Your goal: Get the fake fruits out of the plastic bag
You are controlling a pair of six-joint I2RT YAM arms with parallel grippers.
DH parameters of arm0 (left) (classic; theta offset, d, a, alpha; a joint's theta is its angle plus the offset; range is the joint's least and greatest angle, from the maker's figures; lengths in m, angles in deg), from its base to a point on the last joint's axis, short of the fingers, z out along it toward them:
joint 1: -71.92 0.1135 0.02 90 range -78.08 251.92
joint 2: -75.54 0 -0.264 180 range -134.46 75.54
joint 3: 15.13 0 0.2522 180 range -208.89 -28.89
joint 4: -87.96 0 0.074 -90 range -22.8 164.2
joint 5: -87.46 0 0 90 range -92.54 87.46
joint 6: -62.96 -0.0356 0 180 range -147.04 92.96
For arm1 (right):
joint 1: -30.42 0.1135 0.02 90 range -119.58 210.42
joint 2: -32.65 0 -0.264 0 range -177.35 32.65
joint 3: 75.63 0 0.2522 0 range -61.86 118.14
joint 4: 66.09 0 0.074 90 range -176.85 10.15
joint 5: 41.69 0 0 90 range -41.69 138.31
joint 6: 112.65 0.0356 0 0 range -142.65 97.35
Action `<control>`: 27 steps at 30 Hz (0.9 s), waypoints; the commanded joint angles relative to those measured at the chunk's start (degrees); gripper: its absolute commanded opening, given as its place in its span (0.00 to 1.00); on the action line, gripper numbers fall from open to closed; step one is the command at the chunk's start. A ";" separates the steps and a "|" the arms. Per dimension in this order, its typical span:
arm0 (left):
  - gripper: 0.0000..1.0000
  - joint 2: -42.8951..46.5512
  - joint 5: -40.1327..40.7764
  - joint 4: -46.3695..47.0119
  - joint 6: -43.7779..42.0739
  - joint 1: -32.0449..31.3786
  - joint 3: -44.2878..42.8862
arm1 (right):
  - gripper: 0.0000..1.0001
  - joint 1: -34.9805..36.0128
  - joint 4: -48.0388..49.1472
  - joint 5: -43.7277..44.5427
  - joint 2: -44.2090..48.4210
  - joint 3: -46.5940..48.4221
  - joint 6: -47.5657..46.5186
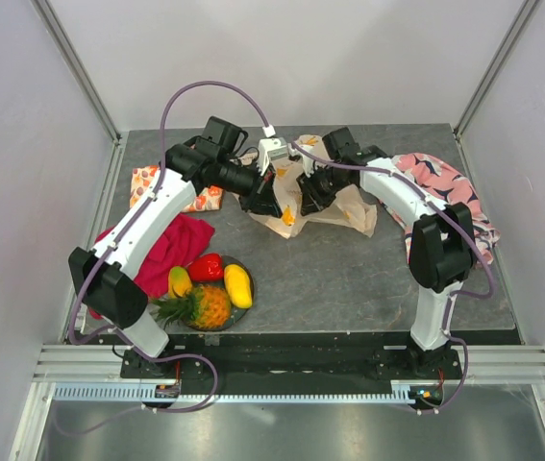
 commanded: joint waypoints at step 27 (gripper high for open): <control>0.02 -9.86 -7.45 -18.82 -8.05 4.32 -19.51 | 0.98 -1.04 40.73 16.01 -18.19 7.74 29.24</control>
